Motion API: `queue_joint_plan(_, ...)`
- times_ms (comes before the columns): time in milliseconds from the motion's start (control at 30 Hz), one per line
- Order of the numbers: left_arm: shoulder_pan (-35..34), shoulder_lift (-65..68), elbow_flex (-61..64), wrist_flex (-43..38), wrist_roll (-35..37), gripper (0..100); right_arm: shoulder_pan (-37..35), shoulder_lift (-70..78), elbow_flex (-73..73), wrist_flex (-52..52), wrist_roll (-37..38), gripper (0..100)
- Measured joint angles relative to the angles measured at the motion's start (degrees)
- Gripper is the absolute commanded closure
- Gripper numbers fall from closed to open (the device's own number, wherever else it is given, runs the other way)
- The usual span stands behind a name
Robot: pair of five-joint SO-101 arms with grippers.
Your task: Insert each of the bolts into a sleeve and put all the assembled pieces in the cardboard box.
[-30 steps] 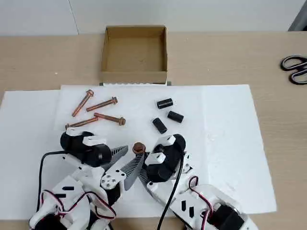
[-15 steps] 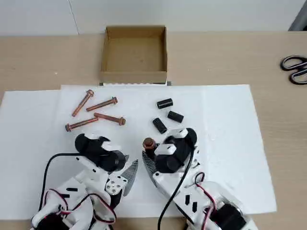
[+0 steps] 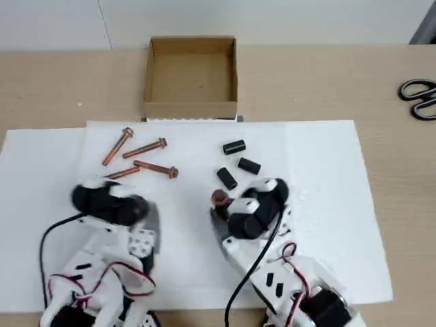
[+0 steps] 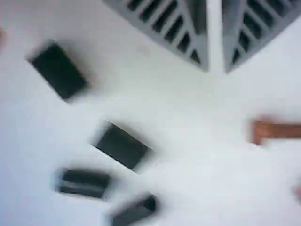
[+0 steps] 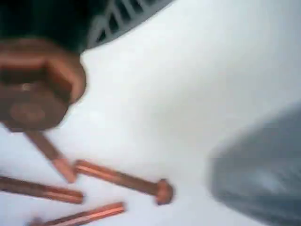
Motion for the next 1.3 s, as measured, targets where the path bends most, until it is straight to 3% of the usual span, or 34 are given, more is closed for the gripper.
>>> queue_joint_plan(233,-17.9,0.0,10.4,-9.1,-5.7,99,13.7,0.0,0.0,3.4,0.0,99.5)
queue_joint_plan(433,-21.7,0.0,23.2,-17.1,-6.1,99,23.4,0.0,0.7,6.5,0.0,99.5)
queue_joint_plan(767,-21.9,0.1,28.9,-21.6,-6.0,99,23.0,0.0,2.2,6.2,0.0,99.5)
queue_joint_plan(900,-21.9,0.1,28.9,-21.6,-6.0,99,21.6,1.8,2.2,-0.2,1.7,99.5)
queue_joint_plan(1067,-21.9,0.1,28.9,-21.6,-6.0,99,20.3,14.9,-1.7,-9.4,3.3,99.5)
queue_joint_plan(1300,-21.9,0.1,28.9,-21.6,-6.0,99,20.1,46.6,-20.7,-20.4,3.6,99.5)
